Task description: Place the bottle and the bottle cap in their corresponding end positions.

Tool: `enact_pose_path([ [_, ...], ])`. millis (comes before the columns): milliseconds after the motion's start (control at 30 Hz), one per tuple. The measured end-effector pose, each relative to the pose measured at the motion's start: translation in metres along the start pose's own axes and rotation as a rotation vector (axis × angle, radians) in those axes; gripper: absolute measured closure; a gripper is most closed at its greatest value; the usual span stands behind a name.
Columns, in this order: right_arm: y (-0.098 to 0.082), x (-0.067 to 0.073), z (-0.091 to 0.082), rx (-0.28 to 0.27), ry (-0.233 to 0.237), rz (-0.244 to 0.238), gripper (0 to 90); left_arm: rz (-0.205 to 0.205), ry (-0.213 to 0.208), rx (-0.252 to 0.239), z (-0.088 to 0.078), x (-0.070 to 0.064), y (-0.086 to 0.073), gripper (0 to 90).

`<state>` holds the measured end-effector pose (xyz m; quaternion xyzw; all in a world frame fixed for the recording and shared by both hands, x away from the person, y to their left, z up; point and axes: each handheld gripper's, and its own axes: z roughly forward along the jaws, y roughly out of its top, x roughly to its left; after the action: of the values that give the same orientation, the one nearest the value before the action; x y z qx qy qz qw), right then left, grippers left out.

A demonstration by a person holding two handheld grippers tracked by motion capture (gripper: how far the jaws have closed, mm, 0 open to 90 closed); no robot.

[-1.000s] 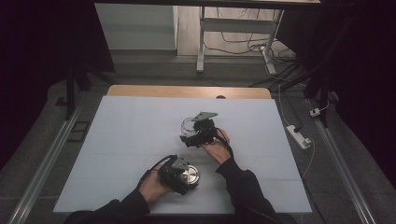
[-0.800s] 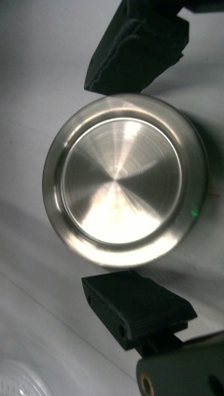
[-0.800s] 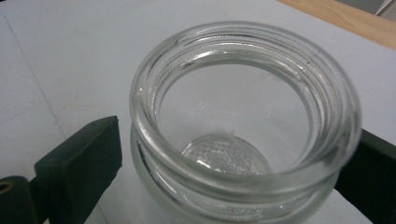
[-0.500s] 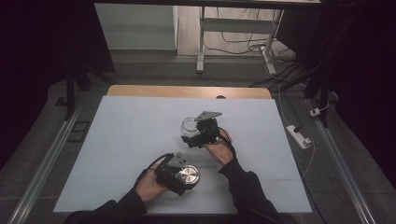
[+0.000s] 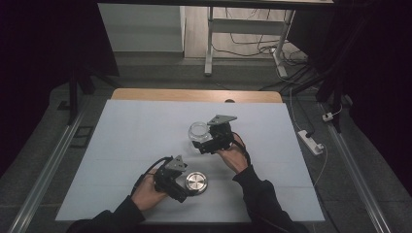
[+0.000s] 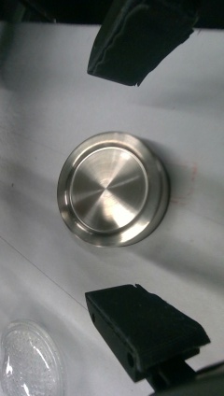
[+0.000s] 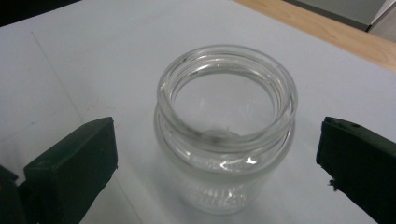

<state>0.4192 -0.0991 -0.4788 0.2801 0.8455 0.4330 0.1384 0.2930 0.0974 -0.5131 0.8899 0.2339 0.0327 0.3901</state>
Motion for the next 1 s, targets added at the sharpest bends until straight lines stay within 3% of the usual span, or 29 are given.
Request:
enact_pose_path([
  [267,-0.01,0.006,-0.007,0.034,0.012,-0.004,0.0,-0.039,-0.035,-0.058,-0.013,0.005,-0.007,0.0],
  [600,-0.015,0.013,-0.02,0.016,0.02,-0.001,0.0,-0.039,-0.064,-0.077,-0.023,0.009,-0.016,0.0],
  [1000,-0.02,0.024,-0.034,0.001,0.03,-0.022,0.0,-0.066,-0.061,-0.096,-0.036,0.013,-0.026,0.0],
])
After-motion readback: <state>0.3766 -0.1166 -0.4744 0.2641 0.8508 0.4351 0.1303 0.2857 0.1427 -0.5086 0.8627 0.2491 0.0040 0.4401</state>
